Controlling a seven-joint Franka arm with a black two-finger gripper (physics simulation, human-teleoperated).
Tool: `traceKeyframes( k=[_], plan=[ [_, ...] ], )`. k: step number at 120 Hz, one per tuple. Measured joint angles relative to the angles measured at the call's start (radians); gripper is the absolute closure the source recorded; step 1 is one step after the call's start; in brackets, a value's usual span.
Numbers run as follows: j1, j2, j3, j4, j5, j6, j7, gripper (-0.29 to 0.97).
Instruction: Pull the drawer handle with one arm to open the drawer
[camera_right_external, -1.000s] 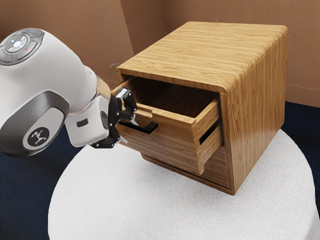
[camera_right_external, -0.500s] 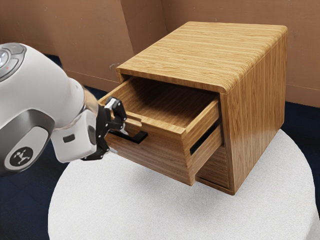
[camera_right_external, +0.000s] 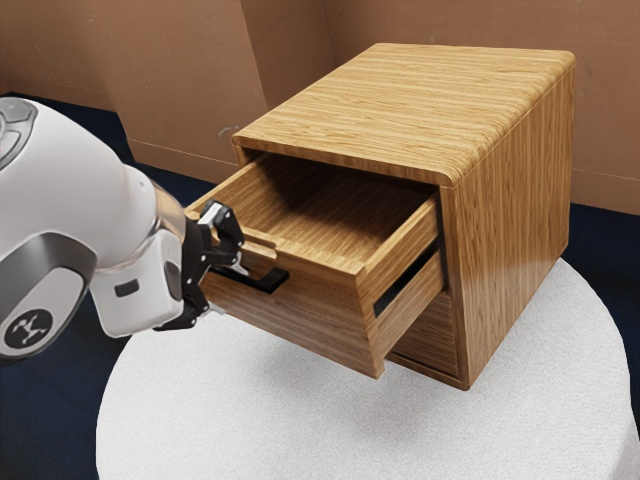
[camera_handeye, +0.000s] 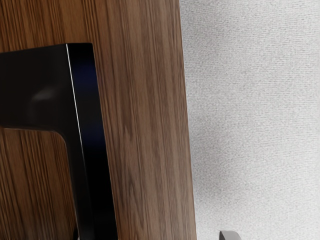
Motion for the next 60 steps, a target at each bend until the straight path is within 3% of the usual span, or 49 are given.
traceKeyframes(
  k=[60],
  plan=[
    [0.001, 0.0, 0.0, 0.001, 0.0, -0.001, -0.009, 0.42]
  ],
)
